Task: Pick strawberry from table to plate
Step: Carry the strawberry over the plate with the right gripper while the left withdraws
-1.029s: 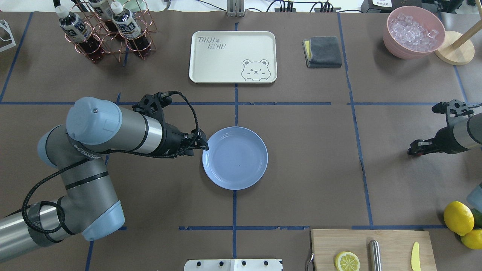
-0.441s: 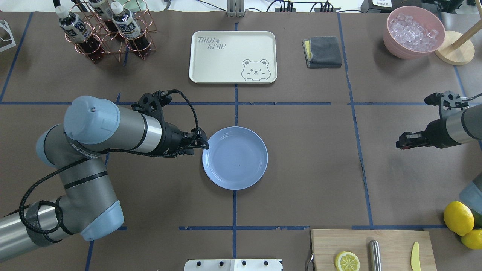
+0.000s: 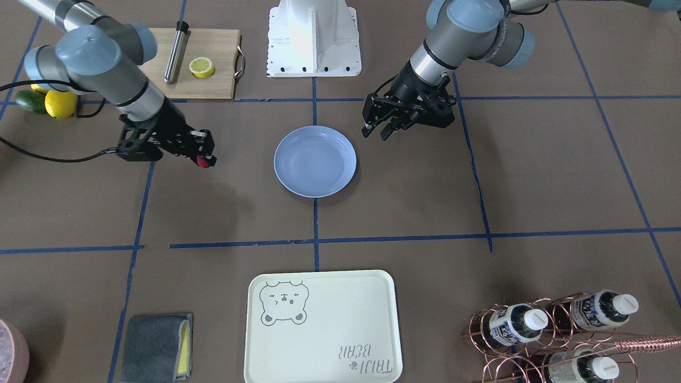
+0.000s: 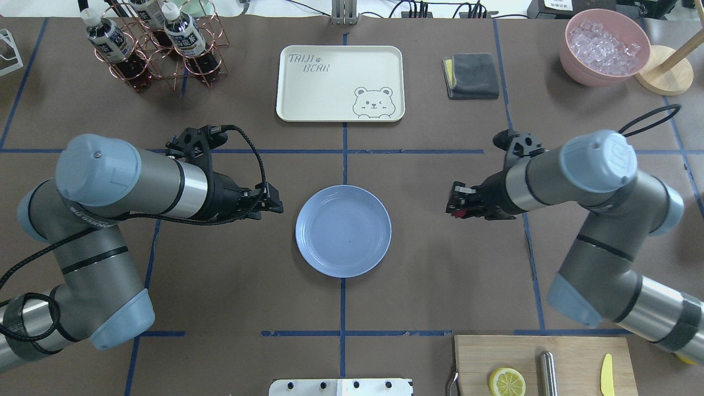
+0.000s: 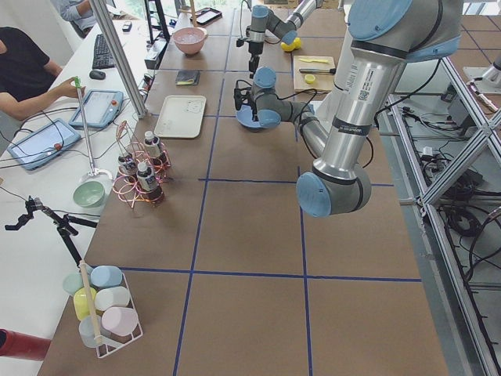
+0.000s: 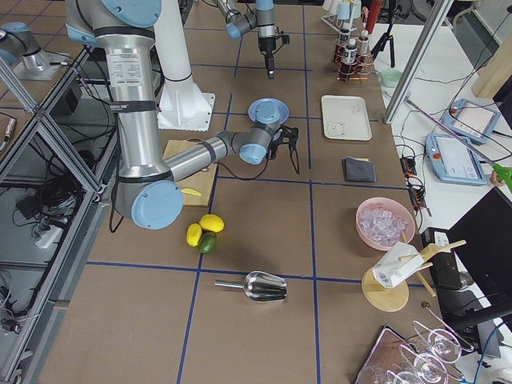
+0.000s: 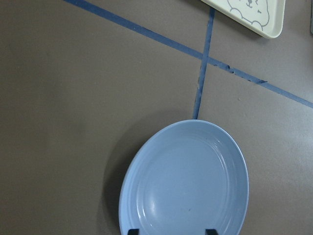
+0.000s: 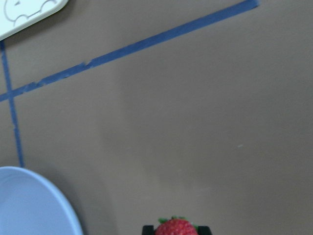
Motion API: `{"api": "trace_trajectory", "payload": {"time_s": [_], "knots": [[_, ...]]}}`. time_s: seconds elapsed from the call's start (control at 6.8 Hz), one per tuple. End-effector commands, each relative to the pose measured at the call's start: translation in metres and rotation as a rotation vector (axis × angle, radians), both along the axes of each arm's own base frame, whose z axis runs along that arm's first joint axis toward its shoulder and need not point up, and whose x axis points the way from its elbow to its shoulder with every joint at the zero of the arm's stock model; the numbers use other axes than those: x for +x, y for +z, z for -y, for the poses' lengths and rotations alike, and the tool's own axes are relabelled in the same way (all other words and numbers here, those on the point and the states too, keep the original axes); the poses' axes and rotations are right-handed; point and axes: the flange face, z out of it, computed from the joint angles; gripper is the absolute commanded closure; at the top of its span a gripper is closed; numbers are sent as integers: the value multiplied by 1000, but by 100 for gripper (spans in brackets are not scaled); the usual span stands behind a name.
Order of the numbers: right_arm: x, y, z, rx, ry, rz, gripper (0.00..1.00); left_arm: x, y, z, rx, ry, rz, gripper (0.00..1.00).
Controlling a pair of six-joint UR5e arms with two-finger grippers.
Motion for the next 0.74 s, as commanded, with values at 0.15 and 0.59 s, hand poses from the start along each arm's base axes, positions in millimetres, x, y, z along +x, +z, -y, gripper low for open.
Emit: {"api": "trace_trajectory", "payload": {"time_s": [0.15,0.59], "knots": [[-105,-116,-29,-37,29,-85,100,-43,31,-5,41,-11,43,45],[-173,-117,-28,-36,67,-159,100,-101,57,7,105,-36,91,45]]}}
